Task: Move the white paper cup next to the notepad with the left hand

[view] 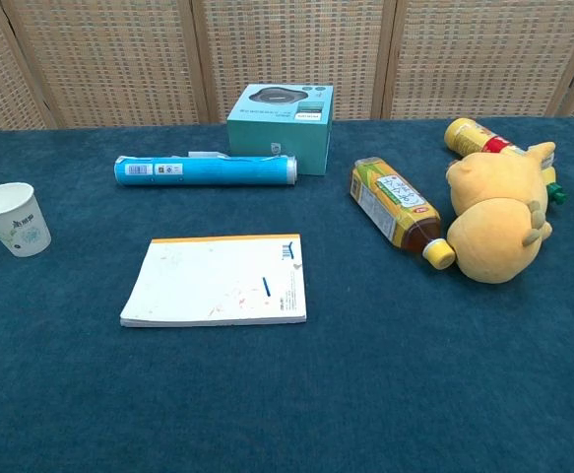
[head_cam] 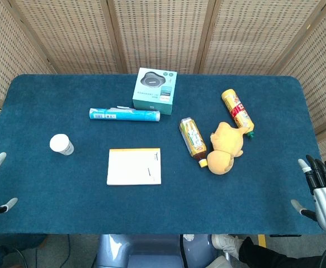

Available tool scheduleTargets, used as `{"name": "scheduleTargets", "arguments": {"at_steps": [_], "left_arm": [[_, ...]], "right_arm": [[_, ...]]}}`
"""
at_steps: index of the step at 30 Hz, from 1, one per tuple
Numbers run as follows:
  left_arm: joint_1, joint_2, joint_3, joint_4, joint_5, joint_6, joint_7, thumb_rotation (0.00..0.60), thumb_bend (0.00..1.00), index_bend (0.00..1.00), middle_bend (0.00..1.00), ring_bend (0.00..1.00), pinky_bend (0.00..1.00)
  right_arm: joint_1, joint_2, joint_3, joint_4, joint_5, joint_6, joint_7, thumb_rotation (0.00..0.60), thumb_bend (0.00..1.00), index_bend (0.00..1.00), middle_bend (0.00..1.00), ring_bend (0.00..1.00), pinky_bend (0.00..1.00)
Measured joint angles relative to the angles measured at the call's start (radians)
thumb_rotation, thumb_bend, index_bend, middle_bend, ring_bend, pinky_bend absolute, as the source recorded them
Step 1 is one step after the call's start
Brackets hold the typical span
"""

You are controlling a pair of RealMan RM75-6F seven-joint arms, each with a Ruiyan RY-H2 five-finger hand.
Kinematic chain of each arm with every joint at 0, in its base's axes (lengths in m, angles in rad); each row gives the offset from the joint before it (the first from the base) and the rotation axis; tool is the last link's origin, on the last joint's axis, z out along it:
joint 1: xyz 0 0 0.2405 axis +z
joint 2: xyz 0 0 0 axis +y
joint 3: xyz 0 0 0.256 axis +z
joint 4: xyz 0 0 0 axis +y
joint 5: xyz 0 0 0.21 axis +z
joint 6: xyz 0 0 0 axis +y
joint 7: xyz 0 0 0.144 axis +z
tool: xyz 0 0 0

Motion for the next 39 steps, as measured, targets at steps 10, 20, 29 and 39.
{"name": "scheduleTargets", "arguments": {"at_steps": [10, 20, 29, 39], "left_arm": [[-0.015, -0.005, -0.009, 0.008, -0.020, -0.031, 0.005, 0.600, 0.06, 0.00, 0.00, 0.00, 0.00], [-0.159, -0.069, -0.082, 0.117, -0.126, -0.242, 0.023, 0.600, 0.07, 0.00, 0.00, 0.00, 0.00], [-0.379, -0.226, -0.122, 0.437, -0.148, -0.521, -0.047, 0.600, 0.07, 0.00, 0.00, 0.00, 0.00], [-0.528, -0.409, -0.132, 0.691, -0.198, -0.708, -0.087, 0.600, 0.07, 0.00, 0.00, 0.01, 0.02]], "right_arm": [[0.001, 0.003, -0.001, -0.006, 0.007, -0.010, 0.002, 0.600, 0.00, 0.00, 0.00, 0.00, 0.00], [0.010, -0.008, -0.003, -0.009, 0.014, -0.036, -0.024, 0.600, 0.00, 0.00, 0.00, 0.00, 0.00], [0.030, -0.034, 0.013, 0.007, 0.078, -0.087, -0.064, 0.600, 0.00, 0.00, 0.00, 0.00, 0.00], [0.045, -0.067, 0.019, 0.026, 0.111, -0.117, -0.119, 0.600, 0.00, 0.00, 0.00, 0.00, 0.00]]}}
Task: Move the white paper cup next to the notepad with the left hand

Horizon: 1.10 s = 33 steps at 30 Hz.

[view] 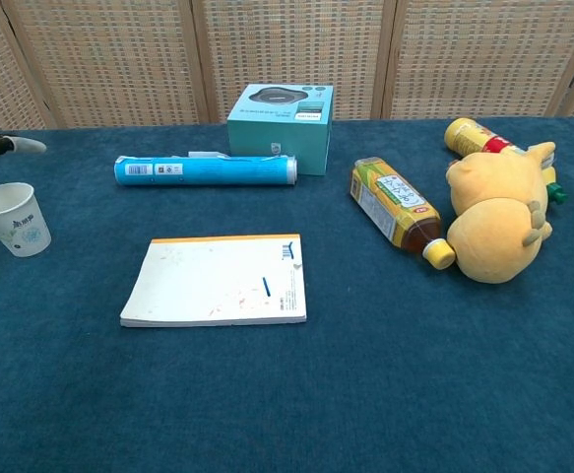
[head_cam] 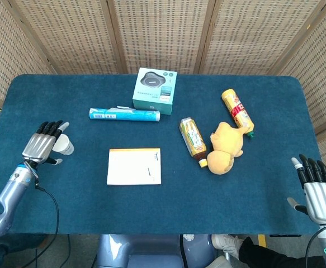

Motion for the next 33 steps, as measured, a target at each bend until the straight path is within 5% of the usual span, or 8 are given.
{"name": "scheduleTargets", "arguments": {"at_steps": [12, 18, 27, 33], "left_arm": [[-0.063, -0.066, -0.015, 0.104, -0.082, -0.076, 0.028, 0.600, 0.07, 0.23, 0.28, 0.28, 0.30], [-0.083, -0.072, -0.022, 0.120, -0.116, -0.116, 0.016, 0.600, 0.11, 0.46, 0.48, 0.45, 0.42], [-0.072, -0.039, -0.020, 0.090, -0.126, -0.092, 0.006, 0.600, 0.11, 0.48, 0.50, 0.46, 0.43], [-0.059, 0.031, -0.007, -0.034, -0.092, -0.057, -0.001, 0.600, 0.11, 0.48, 0.50, 0.46, 0.42]], "right_arm": [[0.001, -0.008, 0.001, 0.001, 0.008, 0.002, -0.011, 0.600, 0.00, 0.00, 0.00, 0.00, 0.00], [0.002, -0.005, 0.001, 0.002, 0.008, 0.003, -0.004, 0.600, 0.00, 0.00, 0.00, 0.00, 0.00], [0.000, -0.002, 0.001, -0.002, 0.007, 0.008, 0.003, 0.600, 0.00, 0.00, 0.00, 0.00, 0.00], [0.000, 0.004, 0.000, -0.009, 0.006, 0.008, 0.008, 0.600, 0.00, 0.00, 0.00, 0.00, 0.00]]}}
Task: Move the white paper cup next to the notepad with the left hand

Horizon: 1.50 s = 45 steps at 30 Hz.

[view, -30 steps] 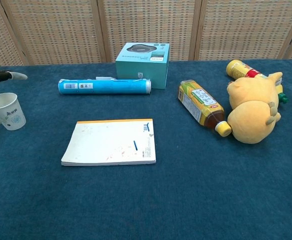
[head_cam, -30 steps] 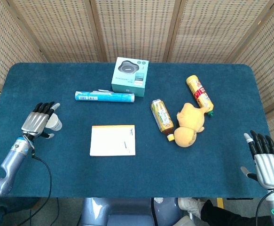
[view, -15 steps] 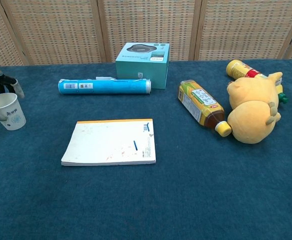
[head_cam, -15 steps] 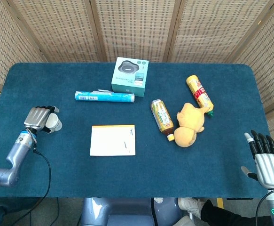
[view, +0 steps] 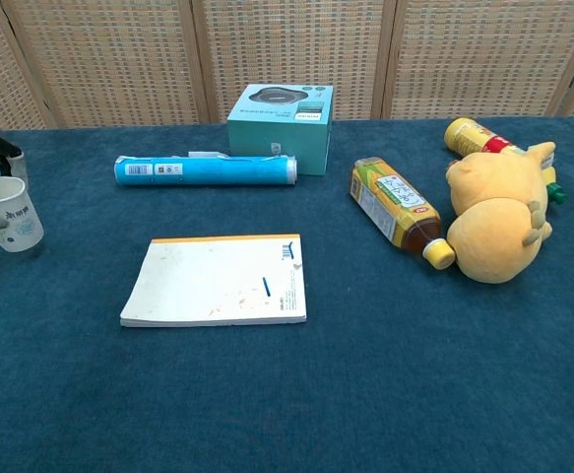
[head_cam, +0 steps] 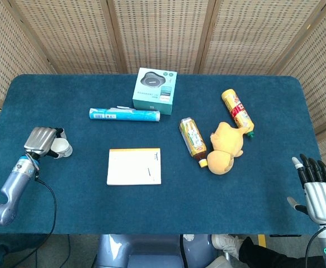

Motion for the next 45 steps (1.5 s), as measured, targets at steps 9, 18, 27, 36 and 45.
{"name": "scheduleTargets", "arguments": {"at_steps": [9, 18, 27, 36, 45], "left_arm": [[-0.002, 0.075, 0.029, -0.247, 0.082, 0.053, 0.050, 0.600, 0.11, 0.46, 0.49, 0.46, 0.41], [-0.048, 0.035, 0.026, -0.312, -0.031, 0.027, 0.301, 0.600, 0.11, 0.46, 0.49, 0.46, 0.40], [-0.087, -0.032, 0.025, -0.328, -0.139, 0.022, 0.405, 0.600, 0.11, 0.46, 0.48, 0.45, 0.39], [-0.119, -0.084, 0.018, -0.312, -0.192, 0.025, 0.437, 0.600, 0.11, 0.38, 0.41, 0.39, 0.36], [-0.131, -0.066, 0.039, -0.360, -0.246, 0.025, 0.483, 0.600, 0.07, 0.00, 0.00, 0.00, 0.04]], "right_arm": [[-0.001, 0.007, -0.001, -0.005, -0.001, 0.000, 0.011, 0.600, 0.00, 0.00, 0.00, 0.00, 0.00], [0.000, 0.019, 0.004, -0.004, 0.007, -0.002, 0.040, 0.600, 0.00, 0.00, 0.00, 0.00, 0.00], [0.000, 0.029, 0.003, -0.007, 0.005, -0.004, 0.057, 0.600, 0.00, 0.00, 0.00, 0.00, 0.00], [0.001, 0.033, 0.003, -0.009, 0.009, -0.007, 0.067, 0.600, 0.00, 0.00, 0.00, 0.00, 0.00], [0.000, 0.035, 0.002, -0.012, 0.008, -0.005, 0.067, 0.600, 0.00, 0.00, 0.00, 0.00, 0.00]]}}
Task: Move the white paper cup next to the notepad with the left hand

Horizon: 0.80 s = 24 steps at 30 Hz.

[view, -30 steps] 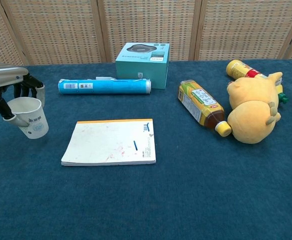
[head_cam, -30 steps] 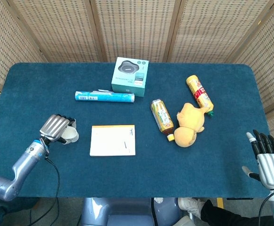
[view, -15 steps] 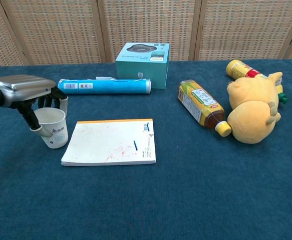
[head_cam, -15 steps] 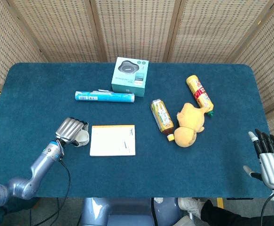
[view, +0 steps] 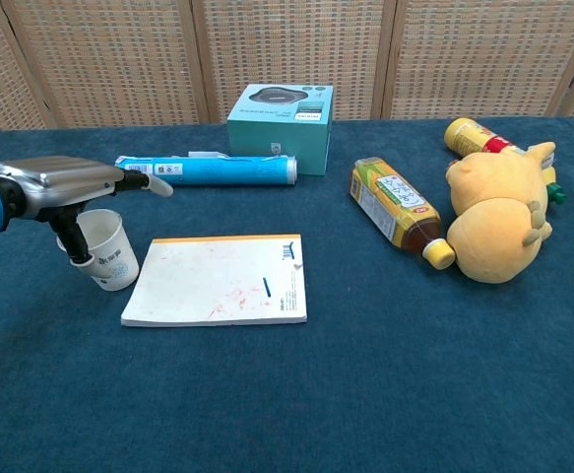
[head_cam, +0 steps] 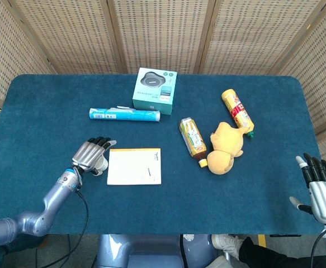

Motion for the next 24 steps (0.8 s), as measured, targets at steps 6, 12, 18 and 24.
{"name": "scheduleTargets", "arguments": {"at_steps": [6, 12, 18, 24], "left_arm": [[0.027, 0.064, 0.018, -0.053, 0.064, 0.035, -0.054, 0.600, 0.07, 0.00, 0.00, 0.00, 0.00], [0.080, 0.171, 0.028, -0.129, 0.128, 0.112, -0.132, 0.600, 0.06, 0.00, 0.00, 0.00, 0.00], [0.193, 0.270, 0.035, -0.221, 0.194, 0.290, -0.248, 0.600, 0.05, 0.00, 0.00, 0.00, 0.00], [0.374, 0.334, 0.076, -0.300, 0.257, 0.545, -0.308, 0.600, 0.05, 0.00, 0.00, 0.00, 0.00]], "right_arm": [[0.000, -0.002, -0.001, 0.000, -0.001, 0.000, -0.006, 0.600, 0.00, 0.00, 0.00, 0.00, 0.00], [-0.005, 0.001, -0.004, -0.008, -0.010, 0.010, -0.005, 0.600, 0.00, 0.00, 0.00, 0.00, 0.00], [-0.007, 0.005, -0.005, -0.010, -0.020, 0.021, -0.001, 0.600, 0.00, 0.00, 0.00, 0.00, 0.00], [-0.008, 0.009, -0.003, -0.007, -0.024, 0.024, 0.013, 0.600, 0.00, 0.00, 0.00, 0.00, 0.00]]}}
